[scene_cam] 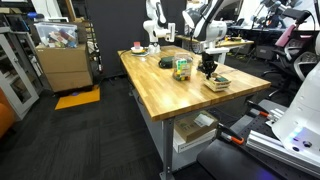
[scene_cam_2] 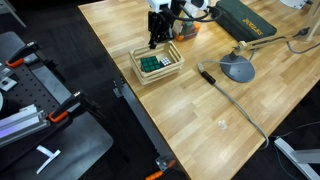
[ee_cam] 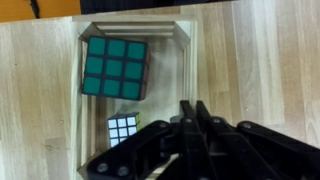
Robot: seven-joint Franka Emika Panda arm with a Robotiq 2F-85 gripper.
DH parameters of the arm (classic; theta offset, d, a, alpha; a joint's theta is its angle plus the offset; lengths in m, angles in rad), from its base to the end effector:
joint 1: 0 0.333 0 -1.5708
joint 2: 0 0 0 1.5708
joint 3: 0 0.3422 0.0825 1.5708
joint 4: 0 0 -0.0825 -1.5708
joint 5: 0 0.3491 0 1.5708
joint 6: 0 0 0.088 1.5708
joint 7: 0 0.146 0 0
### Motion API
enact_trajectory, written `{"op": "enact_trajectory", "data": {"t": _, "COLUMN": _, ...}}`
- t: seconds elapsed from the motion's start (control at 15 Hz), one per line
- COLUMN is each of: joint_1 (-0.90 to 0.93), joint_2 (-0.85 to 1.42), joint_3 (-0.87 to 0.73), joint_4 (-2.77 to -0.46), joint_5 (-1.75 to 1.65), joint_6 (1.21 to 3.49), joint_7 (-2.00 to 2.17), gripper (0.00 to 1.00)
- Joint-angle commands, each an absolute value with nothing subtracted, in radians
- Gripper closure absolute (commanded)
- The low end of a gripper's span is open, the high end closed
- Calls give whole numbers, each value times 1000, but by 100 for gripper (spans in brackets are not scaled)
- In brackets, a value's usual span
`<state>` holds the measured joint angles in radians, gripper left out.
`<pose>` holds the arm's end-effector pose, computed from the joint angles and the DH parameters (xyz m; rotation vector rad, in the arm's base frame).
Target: Move the wooden box to the left
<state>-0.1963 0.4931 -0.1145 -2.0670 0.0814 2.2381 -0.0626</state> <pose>0.5089 -0.1592 0.1841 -3.0108 0.4612 0.4789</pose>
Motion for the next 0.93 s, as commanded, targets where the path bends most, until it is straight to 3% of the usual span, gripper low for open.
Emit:
{"op": "enact_trajectory", "data": {"t": 0.0, "joint_1": -173, "joint_2": 471, "joint_3": -103, "joint_4": -2091, "joint_5": 30, "joint_6": 2250, "joint_7": -114, "gripper": 98}}
{"op": "enact_trajectory", "data": {"t": 0.87, "joint_1": -59, "joint_2": 342, "joint_3": 15, "joint_4": -2231, "joint_5": -203, "joint_6": 2240, "joint_7": -426, "gripper": 98}}
